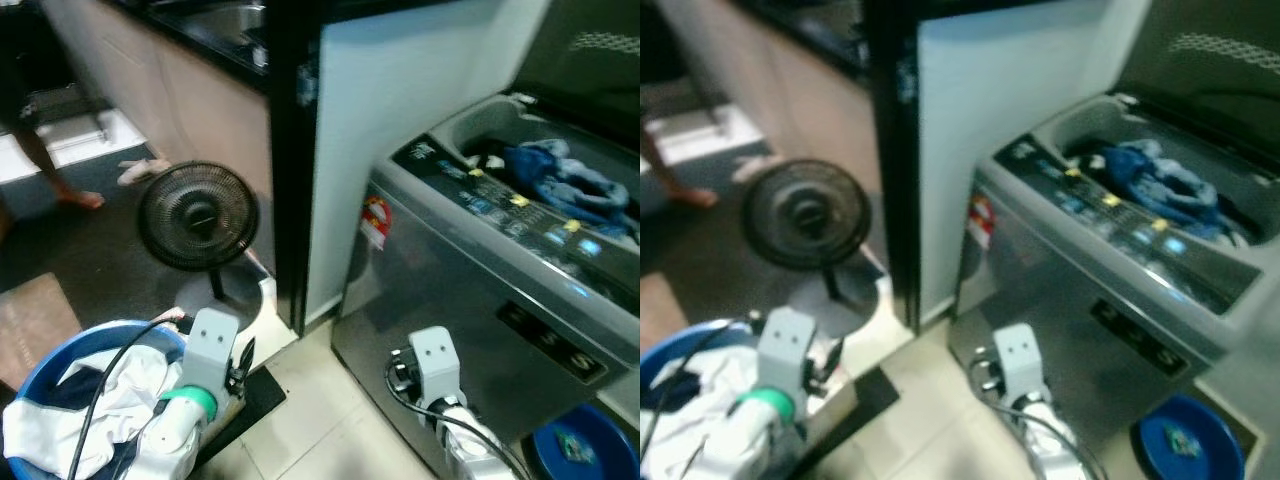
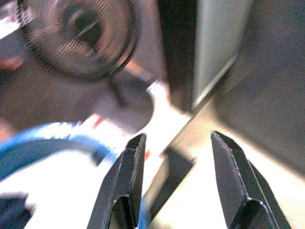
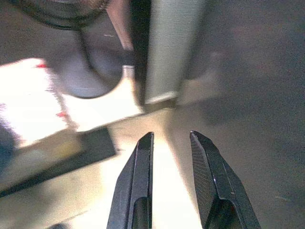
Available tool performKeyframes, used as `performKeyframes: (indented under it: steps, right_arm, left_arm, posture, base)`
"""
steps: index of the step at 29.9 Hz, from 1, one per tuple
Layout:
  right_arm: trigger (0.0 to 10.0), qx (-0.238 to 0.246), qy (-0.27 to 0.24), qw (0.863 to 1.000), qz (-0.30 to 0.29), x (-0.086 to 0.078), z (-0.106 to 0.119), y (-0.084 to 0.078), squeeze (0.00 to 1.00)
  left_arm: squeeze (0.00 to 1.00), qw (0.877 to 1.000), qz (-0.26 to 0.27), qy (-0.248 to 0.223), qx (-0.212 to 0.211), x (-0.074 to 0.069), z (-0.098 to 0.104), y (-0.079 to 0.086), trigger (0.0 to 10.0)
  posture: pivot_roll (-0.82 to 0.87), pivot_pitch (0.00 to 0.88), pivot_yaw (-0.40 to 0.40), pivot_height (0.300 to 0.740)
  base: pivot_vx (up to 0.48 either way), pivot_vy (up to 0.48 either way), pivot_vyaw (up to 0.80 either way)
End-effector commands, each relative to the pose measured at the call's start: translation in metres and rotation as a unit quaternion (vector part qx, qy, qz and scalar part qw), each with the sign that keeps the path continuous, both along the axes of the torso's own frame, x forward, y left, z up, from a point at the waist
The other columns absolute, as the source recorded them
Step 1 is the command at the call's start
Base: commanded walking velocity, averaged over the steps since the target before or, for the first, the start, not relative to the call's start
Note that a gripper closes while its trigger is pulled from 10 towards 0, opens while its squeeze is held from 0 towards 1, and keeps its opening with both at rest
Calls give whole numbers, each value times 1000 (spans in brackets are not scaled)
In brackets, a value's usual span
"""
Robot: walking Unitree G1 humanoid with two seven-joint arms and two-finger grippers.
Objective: Clothes washing
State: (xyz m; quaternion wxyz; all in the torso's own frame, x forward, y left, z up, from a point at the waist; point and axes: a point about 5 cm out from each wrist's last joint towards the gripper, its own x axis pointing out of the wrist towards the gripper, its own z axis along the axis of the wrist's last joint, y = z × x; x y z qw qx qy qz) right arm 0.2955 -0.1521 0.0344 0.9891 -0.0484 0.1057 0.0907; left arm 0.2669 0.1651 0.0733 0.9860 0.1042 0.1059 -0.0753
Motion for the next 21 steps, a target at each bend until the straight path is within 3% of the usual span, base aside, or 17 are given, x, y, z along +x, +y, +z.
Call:
performKeyframes:
  steps: [1, 21]
  right_arm:
    - [10000, 9, 35, 999, -16, -12, -17, -7, 0]
    - [10000, 6, 8, 1000, 2, -5, -13, 0, 0]
  left_arm:
    - [0, 1000, 3, 18, 5, -6, -14, -1, 10000]
    - [0, 1000, 5, -8, 3, -2, -11, -3, 10000]
  posture:
    - [105, 64, -16, 740]
    - [106, 68, -19, 740]
  base:
    - [0, 0, 788]
    - [0, 0, 785]
